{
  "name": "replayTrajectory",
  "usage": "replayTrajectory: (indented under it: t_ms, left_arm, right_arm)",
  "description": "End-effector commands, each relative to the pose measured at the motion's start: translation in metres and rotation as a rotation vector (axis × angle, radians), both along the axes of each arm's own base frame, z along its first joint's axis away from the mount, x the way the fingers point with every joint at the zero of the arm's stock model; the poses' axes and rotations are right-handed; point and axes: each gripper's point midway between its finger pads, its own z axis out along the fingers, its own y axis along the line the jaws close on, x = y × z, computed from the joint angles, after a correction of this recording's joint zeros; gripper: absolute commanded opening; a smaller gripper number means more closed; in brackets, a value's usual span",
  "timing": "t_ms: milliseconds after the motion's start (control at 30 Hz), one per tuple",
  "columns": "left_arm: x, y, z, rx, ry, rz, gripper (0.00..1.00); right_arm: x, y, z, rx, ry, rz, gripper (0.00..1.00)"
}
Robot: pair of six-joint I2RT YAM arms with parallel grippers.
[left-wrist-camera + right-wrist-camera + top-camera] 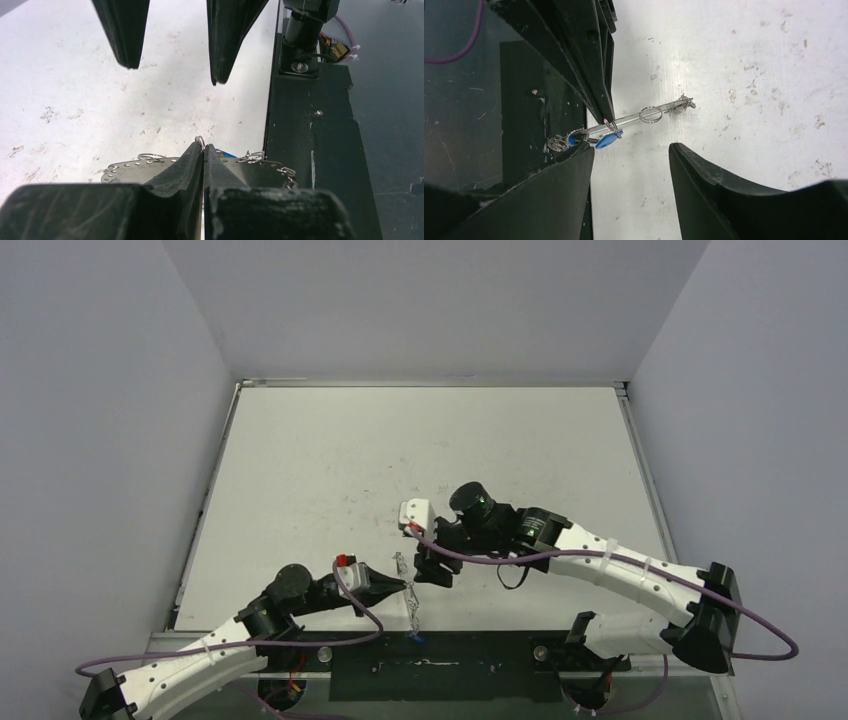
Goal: Put the keys on the keyring
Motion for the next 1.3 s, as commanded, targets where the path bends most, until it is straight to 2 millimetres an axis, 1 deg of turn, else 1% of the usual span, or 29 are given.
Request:
replayTrajectory:
  t_ms: [0, 133, 300, 367, 400, 500, 567, 733, 833, 1033, 1133, 1267]
  left_arm:
    - [0.001, -0.001, 0.048, -0.199, -0.1, 0.011, 0.0]
    - [-0.005, 0.002, 0.057, -0.255, -0.156, -0.014, 0.0]
    - [-0.016, 0.003, 0.07, -0.325, -0.222, -0.063, 0.0]
    - [-0.018, 0.003, 0.071, -0.329, -0.227, -0.071, 0.0]
    - [-0.018, 0.003, 0.071, -0.329, -0.229, -0.075, 0.0]
    - [-0.019, 0.003, 0.073, -0.334, -0.234, -0.079, 0.0]
    - [-0.019, 0.003, 0.073, -0.335, -0.235, -0.082, 0.0]
    - [-0.02, 0.003, 0.075, -0.337, -0.234, -0.084, 0.0]
    - [-0.019, 0.003, 0.076, -0.339, -0.237, -0.082, 0.0]
    - [-0.019, 0.003, 0.075, -0.338, -0.233, -0.08, 0.0]
    - [-0.019, 0.003, 0.076, -0.34, -0.235, -0.081, 0.0]
    - [-0.019, 0.003, 0.077, -0.341, -0.235, -0.081, 0.0]
  right_arm:
    - [-0.005, 0.007, 0.033, 0.252, -0.103, 0.104, 0.57]
    - [-0.013, 0.005, 0.041, 0.374, -0.147, 0.162, 0.56]
    - [-0.022, 0.008, 0.041, 0.439, -0.145, 0.215, 0.53]
    - [-0.023, 0.009, 0.037, 0.433, -0.129, 0.218, 0.49]
    - [-0.022, 0.011, 0.04, 0.448, -0.137, 0.221, 0.46]
    - [-0.022, 0.014, 0.039, 0.455, -0.131, 0.227, 0.41]
    - [-0.021, 0.015, 0.038, 0.458, -0.127, 0.224, 0.34]
    - [-0.021, 0.017, 0.032, 0.45, -0.112, 0.226, 0.26]
    - [-0.021, 0.016, 0.026, 0.431, -0.108, 0.229, 0.26]
    - [-0.022, 0.011, 0.02, 0.409, -0.124, 0.243, 0.42]
    - [-0.023, 0.01, 0.017, 0.407, -0.13, 0.247, 0.42]
    - [-0.022, 0.012, 0.015, 0.41, -0.118, 0.248, 0.37]
